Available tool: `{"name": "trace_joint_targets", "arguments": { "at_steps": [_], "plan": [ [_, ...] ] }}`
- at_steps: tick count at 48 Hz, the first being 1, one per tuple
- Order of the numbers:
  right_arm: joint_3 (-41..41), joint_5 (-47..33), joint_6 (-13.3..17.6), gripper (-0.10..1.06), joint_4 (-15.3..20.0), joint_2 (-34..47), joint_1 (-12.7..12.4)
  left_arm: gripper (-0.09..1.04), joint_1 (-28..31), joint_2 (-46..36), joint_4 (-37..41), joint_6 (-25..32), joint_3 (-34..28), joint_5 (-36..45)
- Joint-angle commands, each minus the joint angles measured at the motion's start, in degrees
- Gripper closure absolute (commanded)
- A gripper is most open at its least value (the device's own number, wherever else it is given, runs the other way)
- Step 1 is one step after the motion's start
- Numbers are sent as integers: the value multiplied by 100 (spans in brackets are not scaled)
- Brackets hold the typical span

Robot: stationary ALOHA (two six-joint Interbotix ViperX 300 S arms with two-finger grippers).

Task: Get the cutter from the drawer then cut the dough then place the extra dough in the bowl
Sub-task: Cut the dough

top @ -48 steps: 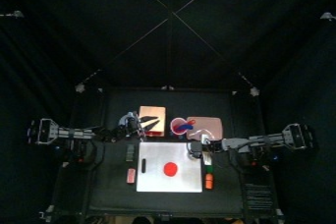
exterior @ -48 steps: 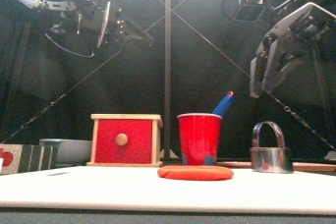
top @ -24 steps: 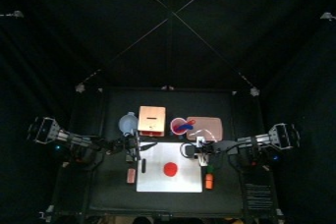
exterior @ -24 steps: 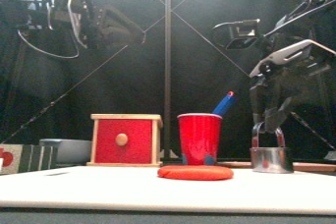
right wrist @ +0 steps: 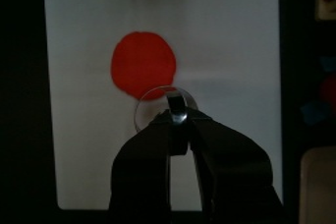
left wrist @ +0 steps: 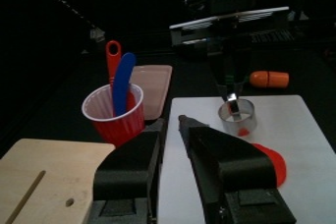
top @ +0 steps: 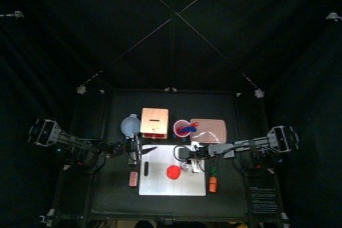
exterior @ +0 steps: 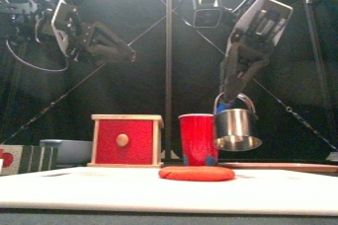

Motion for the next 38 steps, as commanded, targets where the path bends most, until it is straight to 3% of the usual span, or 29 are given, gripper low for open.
{"name": "trace_joint_targets", "arguments": {
  "at_steps": [1, 7, 12, 20, 30, 38],
  "plan": [
    [-492, 0, 9, 52, -88, 246, 123, 31, -18, 0, 18, 9, -18, -26],
    [-826, 114, 44, 52, -589, 510, 369, 31, -18, 0, 9, 9, 0, -26],
    [-976, 220, 44, 52, -773, 606, 483, 31, -18, 0, 9, 9, 18, -9],
    [-1134, 475, 53, 52, -1178, 633, 536, 31, -9, 0, -18, 9, 35, 0],
    [-1204, 527, 53, 52, -1257, 817, 580, 31, 9, 0, -35, 9, 79, 26],
    [-1239, 536, 53, 52, -1600, 861, 571, 31, 26, 0, -35, 9, 88, 26]
  ]
}}
